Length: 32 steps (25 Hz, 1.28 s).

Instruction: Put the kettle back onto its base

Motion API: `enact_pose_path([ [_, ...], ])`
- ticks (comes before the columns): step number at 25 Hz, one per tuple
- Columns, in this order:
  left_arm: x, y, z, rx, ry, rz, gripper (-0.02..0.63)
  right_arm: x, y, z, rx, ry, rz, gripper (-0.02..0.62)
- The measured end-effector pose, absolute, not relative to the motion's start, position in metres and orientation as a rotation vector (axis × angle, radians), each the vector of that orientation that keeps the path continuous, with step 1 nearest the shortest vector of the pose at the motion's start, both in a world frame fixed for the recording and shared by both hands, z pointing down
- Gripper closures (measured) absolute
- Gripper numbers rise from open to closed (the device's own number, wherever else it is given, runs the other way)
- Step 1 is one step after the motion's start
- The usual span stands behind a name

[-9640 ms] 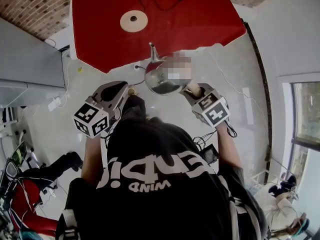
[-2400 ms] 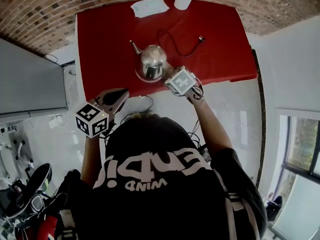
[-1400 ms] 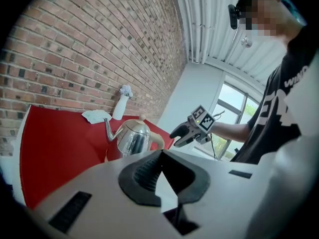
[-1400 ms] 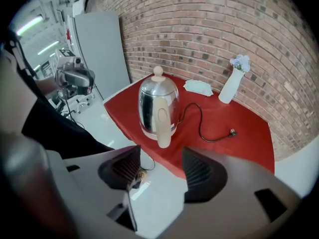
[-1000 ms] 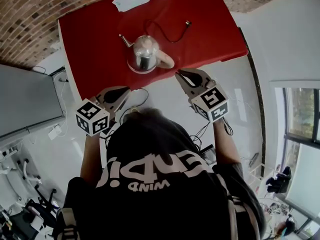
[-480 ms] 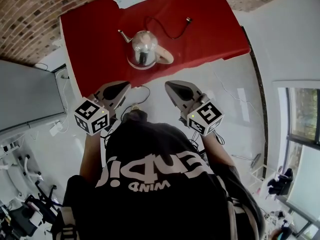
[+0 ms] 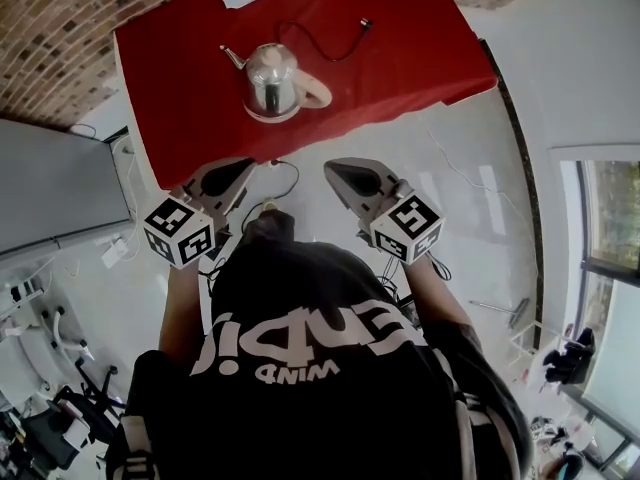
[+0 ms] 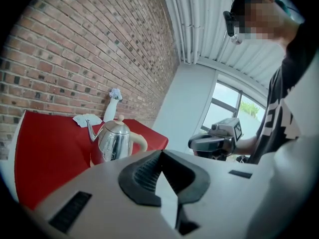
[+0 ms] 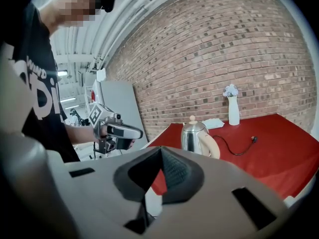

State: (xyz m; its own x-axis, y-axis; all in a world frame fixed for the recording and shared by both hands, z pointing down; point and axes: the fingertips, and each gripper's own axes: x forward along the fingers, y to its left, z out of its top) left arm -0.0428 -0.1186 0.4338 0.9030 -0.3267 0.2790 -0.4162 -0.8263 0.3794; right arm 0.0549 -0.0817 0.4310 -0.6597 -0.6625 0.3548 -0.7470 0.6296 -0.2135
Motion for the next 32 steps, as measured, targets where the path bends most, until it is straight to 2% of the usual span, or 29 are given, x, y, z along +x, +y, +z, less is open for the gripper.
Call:
enact_pose_path([
  [12, -0.025, -0.073, 0.425, 2.670, -0.580, 0.309, 0.597, 0.076, -0.028, 0.431, 1.148, -2.659, 0.482, 0.575],
  [32, 0.007, 0.088, 0.388, 2.702, -0.605, 0.326, 0.598, 0.105, 0.092, 0.398, 1.164, -2.779, 0.412, 0.574],
])
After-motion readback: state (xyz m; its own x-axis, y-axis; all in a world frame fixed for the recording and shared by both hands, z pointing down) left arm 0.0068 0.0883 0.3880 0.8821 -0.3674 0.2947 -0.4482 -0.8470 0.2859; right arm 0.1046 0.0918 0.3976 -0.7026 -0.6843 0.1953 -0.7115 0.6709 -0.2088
